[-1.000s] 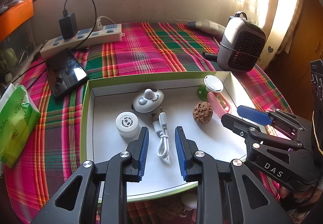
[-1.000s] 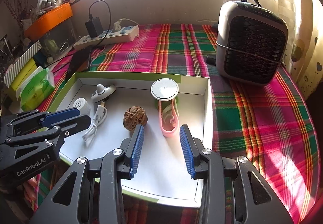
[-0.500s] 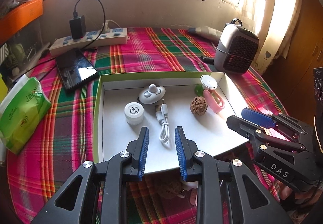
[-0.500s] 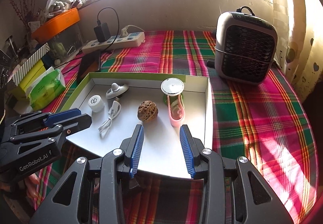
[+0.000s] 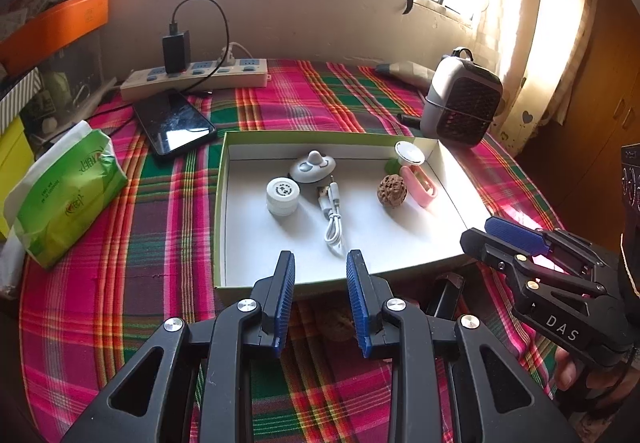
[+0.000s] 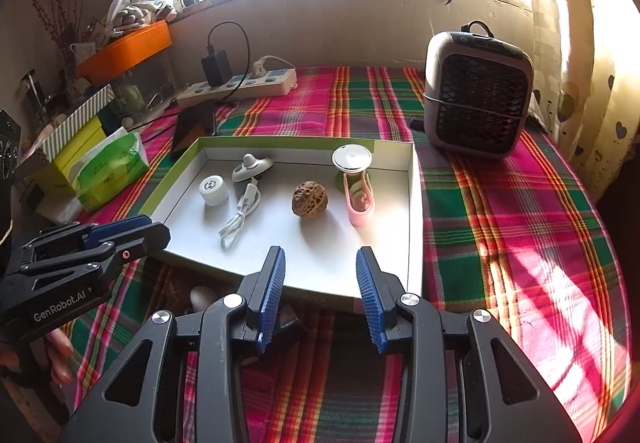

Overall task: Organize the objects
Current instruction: 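Withdraw both open grippers from the box toward the items beside it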

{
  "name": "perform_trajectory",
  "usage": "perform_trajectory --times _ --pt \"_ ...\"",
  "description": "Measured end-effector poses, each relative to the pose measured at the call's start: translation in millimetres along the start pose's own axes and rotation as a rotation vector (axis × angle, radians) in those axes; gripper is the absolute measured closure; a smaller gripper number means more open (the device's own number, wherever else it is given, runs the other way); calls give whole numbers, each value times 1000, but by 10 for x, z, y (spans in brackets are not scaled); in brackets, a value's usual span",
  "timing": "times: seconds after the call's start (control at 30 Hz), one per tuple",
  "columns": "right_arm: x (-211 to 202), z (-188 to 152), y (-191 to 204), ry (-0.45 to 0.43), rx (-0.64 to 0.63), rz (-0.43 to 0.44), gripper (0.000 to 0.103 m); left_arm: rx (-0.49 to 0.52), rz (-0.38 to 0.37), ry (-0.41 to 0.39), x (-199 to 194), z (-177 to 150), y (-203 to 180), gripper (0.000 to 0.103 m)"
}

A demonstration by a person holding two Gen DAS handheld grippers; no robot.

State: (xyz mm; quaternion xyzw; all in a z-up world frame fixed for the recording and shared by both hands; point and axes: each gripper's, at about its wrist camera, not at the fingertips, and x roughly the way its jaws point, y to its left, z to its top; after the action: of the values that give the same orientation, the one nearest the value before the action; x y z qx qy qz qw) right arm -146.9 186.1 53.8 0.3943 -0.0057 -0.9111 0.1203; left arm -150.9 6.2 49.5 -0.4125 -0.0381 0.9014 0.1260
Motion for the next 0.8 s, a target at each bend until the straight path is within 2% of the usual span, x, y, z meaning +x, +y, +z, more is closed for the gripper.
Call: perform_trajectory --times 0.33,0.47,0.53,0.57,0.8 --pt "-80 -163 101 -2 -8 6 65 6 24 -3 -95 -248 8 78" --pt "-107 -222 131 -3 -7 13 64 30 56 -16 -138 -329 -11 78" --pt "-121 -245 151 -9 -9 7 55 32 54 -19 -154 -356 -15 78" --pt "-124 -255 158 -11 -9 6 53 34 56 -20 -158 -370 -17 78" --pt "-104 -293 179 -4 9 6 53 58 70 -29 -169 -437 -58 78"
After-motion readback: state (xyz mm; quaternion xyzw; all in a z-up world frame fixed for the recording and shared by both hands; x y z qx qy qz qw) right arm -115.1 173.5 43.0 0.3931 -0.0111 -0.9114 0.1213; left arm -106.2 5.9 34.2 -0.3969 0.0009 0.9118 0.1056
